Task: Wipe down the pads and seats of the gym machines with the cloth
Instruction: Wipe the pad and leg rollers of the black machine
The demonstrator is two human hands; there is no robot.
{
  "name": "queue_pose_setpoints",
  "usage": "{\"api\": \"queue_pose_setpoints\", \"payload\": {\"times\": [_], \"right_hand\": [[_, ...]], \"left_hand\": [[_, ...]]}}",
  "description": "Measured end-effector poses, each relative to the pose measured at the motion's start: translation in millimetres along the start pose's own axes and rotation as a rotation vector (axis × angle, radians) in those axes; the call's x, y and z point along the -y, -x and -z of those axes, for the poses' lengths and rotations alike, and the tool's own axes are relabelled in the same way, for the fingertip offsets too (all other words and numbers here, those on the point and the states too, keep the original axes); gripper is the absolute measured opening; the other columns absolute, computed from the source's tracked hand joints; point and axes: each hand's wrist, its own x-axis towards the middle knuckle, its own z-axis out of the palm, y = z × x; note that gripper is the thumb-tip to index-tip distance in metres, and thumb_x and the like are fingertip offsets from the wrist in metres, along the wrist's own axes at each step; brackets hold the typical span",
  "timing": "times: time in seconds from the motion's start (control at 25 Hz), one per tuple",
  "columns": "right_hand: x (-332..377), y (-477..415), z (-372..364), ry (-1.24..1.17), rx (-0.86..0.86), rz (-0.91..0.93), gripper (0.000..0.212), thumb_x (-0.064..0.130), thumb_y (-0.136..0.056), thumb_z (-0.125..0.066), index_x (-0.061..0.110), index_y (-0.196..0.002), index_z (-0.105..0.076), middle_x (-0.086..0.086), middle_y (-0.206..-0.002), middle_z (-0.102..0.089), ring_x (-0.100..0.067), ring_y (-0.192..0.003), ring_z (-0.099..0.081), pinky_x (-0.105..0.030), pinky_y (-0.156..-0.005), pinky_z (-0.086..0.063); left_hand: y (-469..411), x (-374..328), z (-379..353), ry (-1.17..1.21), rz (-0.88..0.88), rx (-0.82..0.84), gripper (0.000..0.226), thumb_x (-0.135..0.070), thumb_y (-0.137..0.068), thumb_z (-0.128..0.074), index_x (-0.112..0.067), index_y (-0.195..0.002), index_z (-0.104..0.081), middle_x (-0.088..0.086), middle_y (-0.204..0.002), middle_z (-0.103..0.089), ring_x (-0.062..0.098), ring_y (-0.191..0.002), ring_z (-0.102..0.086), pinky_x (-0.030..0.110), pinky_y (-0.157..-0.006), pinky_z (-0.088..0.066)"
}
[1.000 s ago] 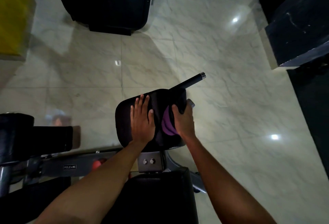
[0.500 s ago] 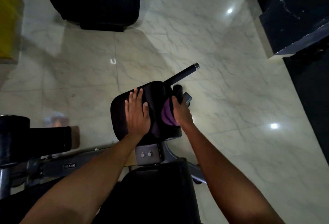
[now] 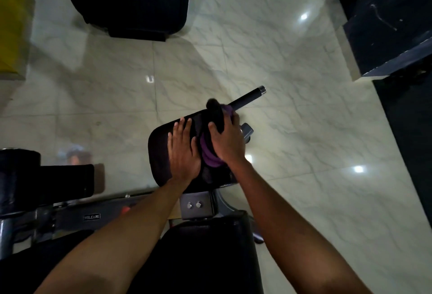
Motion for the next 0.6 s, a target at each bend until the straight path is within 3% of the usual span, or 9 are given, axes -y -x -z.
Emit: {"api": "queue_pose_setpoints", "payload": {"times": [0.16,0.32,0.44,0.6], "right_hand": [[9.5,-36.7,8.8,-0.103,0.047,-0.02,0.06,0.051,-0.1,-0.049,0.024,-0.152,-0.036,-0.003,-0.155,-0.035,-0.038,-0.13,-0.052,-0.048,-0.104,-0.043],[-20.8,55.0,0.4,0.037,-0.007,0.193,0.064,0.055,-0.097,-0.045,0.033,-0.154,-0.027,-0.006,-0.167,-0.016,-0.038,-0.144,-0.038,-0.054,-0.107,-0.046],[-36.9,103.5,-5.1,0.044,-0.025,0.178,0.06,0.056,-0.094,-0.038,0.039,-0.152,-0.035,-0.001,-0.167,-0.017,-0.033,-0.148,-0.032,-0.051,-0.11,-0.045],[-22.4,63.1,-8.5,0.12,-0.038,0.268,0.053,0.047,-0.096,-0.045,0.033,-0.147,-0.045,-0.009,-0.164,-0.024,-0.039,-0.143,-0.037,-0.055,-0.108,-0.046]], "left_hand": [[-0.1,-2.1,1.8,0.015,0.015,0.011,0.057,-0.035,-0.101,-0.026,-0.019,-0.156,-0.031,-0.002,-0.165,-0.024,0.012,-0.154,-0.01,0.039,-0.126,-0.004],[-0.9,1.5,1.4,0.004,-0.007,0.001,0.058,-0.038,-0.103,-0.023,-0.017,-0.155,-0.034,0.002,-0.164,-0.026,0.016,-0.154,-0.014,0.043,-0.126,-0.008],[-1.6,5.7,-0.7,0.032,-0.006,-0.011,0.057,-0.04,-0.103,-0.025,-0.016,-0.154,-0.037,0.004,-0.163,-0.029,0.018,-0.153,-0.017,0.041,-0.125,-0.008],[-3.0,3.7,-1.4,0.002,-0.01,-0.01,0.059,-0.038,-0.102,-0.022,-0.015,-0.153,-0.038,0.005,-0.161,-0.033,0.021,-0.152,-0.02,0.043,-0.124,-0.012]]}}
